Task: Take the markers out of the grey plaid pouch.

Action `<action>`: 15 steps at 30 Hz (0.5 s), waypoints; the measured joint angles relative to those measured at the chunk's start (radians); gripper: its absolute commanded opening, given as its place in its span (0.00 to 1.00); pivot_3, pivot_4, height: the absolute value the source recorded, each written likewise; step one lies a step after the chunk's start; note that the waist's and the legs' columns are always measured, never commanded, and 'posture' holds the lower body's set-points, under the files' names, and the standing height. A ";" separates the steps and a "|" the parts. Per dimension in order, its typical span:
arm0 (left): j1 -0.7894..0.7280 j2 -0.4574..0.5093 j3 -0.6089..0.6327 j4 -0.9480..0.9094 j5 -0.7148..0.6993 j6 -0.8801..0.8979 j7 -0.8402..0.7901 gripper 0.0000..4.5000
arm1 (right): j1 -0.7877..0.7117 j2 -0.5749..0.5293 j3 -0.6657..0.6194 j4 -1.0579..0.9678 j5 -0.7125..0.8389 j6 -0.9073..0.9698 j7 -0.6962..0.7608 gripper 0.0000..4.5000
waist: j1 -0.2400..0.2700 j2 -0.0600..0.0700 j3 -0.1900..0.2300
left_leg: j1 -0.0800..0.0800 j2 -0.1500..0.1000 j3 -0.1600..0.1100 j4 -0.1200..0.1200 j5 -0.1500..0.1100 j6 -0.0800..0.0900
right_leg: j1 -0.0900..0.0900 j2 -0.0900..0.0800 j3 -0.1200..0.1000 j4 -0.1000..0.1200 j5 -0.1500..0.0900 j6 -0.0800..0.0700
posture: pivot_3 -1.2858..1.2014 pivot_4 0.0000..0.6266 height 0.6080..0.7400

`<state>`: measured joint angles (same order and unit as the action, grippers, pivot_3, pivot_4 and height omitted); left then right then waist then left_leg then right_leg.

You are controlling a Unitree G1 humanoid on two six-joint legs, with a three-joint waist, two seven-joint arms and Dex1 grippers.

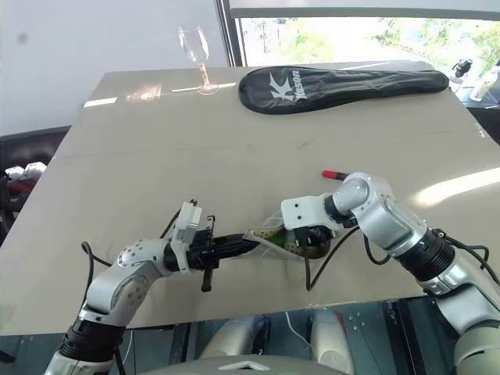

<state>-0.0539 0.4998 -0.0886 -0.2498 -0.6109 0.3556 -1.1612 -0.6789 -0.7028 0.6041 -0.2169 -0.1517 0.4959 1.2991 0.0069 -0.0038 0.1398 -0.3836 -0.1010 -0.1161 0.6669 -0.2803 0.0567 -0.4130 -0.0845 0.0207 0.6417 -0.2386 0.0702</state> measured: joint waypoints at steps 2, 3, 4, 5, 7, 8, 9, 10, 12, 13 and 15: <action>-0.001 0.001 0.000 0.000 0.000 0.000 -0.001 0.00 | 0.002 0.005 -0.001 0.001 -0.004 -0.006 -0.001 0.53 | -0.002 0.000 0.000 | 0.000 0.000 0.000 0.000 0.000 0.000 | 0.000 0.000 0.000 0.000 0.000 0.000 | 0.52 0.24 1.00; -0.002 0.002 0.000 0.001 0.000 0.000 -0.001 0.00 | 0.003 0.009 -0.001 0.001 -0.004 -0.010 -0.002 0.46 | -0.003 0.000 0.000 | 0.000 0.000 0.000 0.000 0.000 0.000 | 0.000 0.000 0.000 0.000 0.000 0.000 | 0.52 0.24 1.00; -0.004 0.003 0.000 0.002 0.001 0.000 -0.002 0.00 | 0.006 0.015 -0.001 0.002 -0.007 -0.019 -0.004 0.36 | -0.005 0.000 0.000 | 0.000 0.000 0.000 0.000 0.000 0.000 | 0.000 0.000 0.000 0.000 0.000 0.000 | 0.52 0.24 1.00; -0.008 0.004 0.000 0.004 0.001 0.000 -0.003 0.00 | 0.008 0.021 -0.001 0.003 -0.008 -0.026 -0.008 0.26 | -0.006 0.000 0.000 | 0.000 0.000 0.000 0.000 0.000 0.000 | 0.000 0.000 0.000 0.000 0.000 0.000 | 0.52 0.24 1.00; -0.016 0.005 0.001 0.009 0.001 0.000 -0.004 0.00 | 0.011 0.023 -0.001 0.002 -0.008 -0.047 -0.011 0.22 | -0.008 0.000 0.000 | 0.000 0.000 0.000 0.000 0.000 0.000 | 0.000 0.000 0.000 0.000 0.000 0.000 | 0.52 0.24 1.00; -0.016 0.006 0.001 0.009 0.001 0.000 -0.005 0.00 | 0.014 0.023 -0.002 0.001 -0.008 -0.053 -0.012 0.22 | -0.009 0.000 0.000 | 0.000 0.000 0.000 0.000 0.000 0.000 | 0.000 0.000 0.000 0.000 0.000 0.000 | 0.52 0.24 1.00; -0.017 0.007 0.001 0.010 0.001 0.000 -0.005 0.00 | 0.017 0.023 -0.003 0.001 -0.008 -0.064 -0.012 0.22 | -0.009 0.000 0.000 | 0.000 0.000 0.000 0.000 0.000 0.000 | 0.000 0.000 0.000 0.000 0.000 0.000 | 0.52 0.24 1.00; -0.019 0.008 0.001 0.011 0.001 0.000 -0.007 0.00 | 0.021 0.024 -0.003 -0.002 -0.009 -0.072 -0.014 0.22 | -0.012 0.000 0.000 | 0.000 0.000 0.000 0.000 0.000 0.000 | 0.000 0.000 0.000 0.000 0.000 0.000 | 0.52 0.24 1.00; -0.020 0.009 0.001 0.014 0.001 0.000 -0.010 0.00 | 0.025 0.032 -0.005 -0.002 -0.014 -0.076 -0.019 0.22 | -0.016 0.000 0.000 | 0.000 0.000 0.000 0.000 0.000 0.000 | 0.000 0.000 0.000 0.000 0.000 0.000 | 0.52 0.24 1.00; -0.020 0.009 0.001 0.017 0.001 0.000 -0.010 0.00 | 0.026 0.036 -0.005 -0.002 -0.019 -0.080 -0.021 0.22 | -0.018 0.000 0.000 | 0.000 0.000 0.000 0.000 0.000 0.000 | 0.000 0.000 0.000 0.000 0.000 0.000 | 0.52 0.24 1.00; -0.020 0.009 0.001 0.020 0.001 0.000 -0.010 0.00 | 0.027 0.039 -0.005 -0.002 -0.029 -0.087 -0.022 0.22 | -0.020 0.000 0.000 | 0.000 0.000 0.000 0.000 0.000 0.000 | 0.000 0.000 0.000 0.000 0.000 0.000 | 0.52 0.24 1.00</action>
<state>-0.0741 0.5088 -0.0876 -0.2295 -0.6099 0.3555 -1.1707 -0.6520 -0.6638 0.5990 -0.2193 -0.1810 0.4087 1.2769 -0.0130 -0.0037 0.1398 -0.3832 -0.1009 -0.1160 0.6667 -0.2803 0.0567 -0.4130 -0.0841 0.0208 0.6420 -0.2386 0.0702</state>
